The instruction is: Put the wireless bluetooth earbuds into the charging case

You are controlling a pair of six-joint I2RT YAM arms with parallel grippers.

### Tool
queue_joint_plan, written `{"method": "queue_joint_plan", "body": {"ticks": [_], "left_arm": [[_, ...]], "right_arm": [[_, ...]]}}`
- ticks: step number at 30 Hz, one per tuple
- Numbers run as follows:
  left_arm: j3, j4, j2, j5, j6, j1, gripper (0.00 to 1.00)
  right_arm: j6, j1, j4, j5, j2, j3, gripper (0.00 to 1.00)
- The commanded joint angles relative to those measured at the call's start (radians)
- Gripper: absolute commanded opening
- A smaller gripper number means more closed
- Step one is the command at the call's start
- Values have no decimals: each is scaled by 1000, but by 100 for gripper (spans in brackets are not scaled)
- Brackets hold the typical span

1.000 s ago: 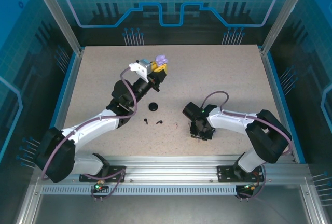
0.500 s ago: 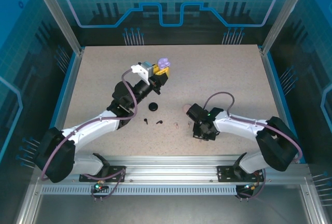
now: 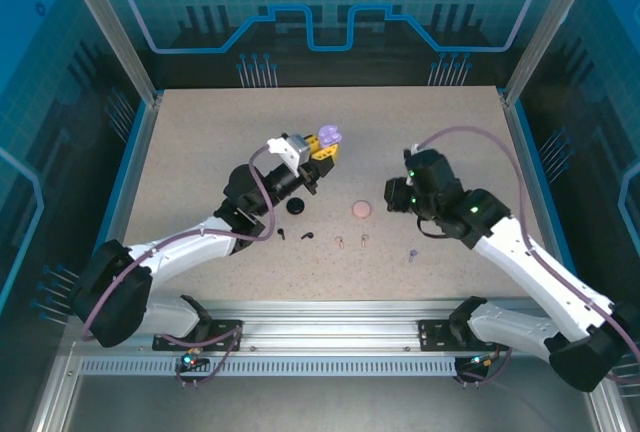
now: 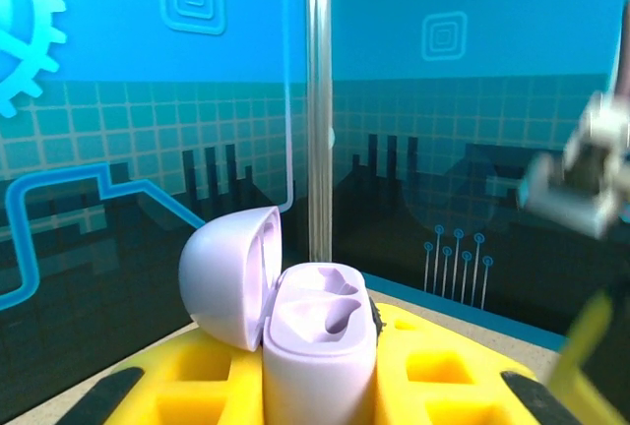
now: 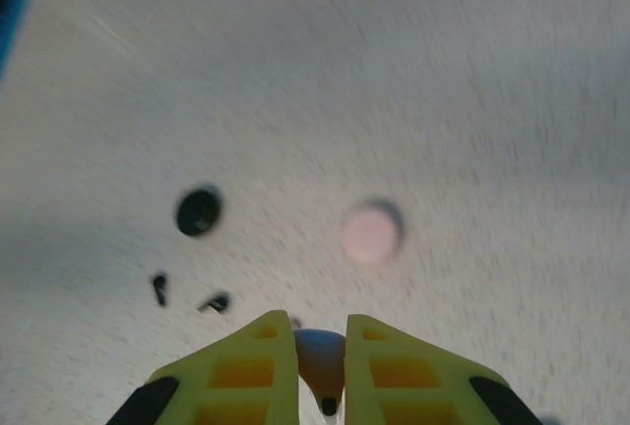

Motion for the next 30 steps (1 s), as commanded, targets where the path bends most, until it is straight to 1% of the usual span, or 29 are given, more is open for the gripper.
{"method": "queue_joint_plan", "body": {"ticks": [1, 6, 12, 20, 30], "left_arm": [[19, 24, -6, 19, 104, -35, 0], [48, 43, 46, -13, 208, -86, 0], [89, 73, 105, -43, 269, -130, 0], [131, 62, 141, -51, 236, -141, 0], [133, 59, 137, -48, 217, -141, 0]], "right_arm": [[-214, -9, 66, -30, -9, 111, 12], [-369, -9, 173, -115, -13, 191, 12], [-435, -8, 256, -227, -15, 200, 12], [-457, -9, 334, -294, -37, 145, 12], [-461, -8, 332, -292, -8, 136, 10]]}}
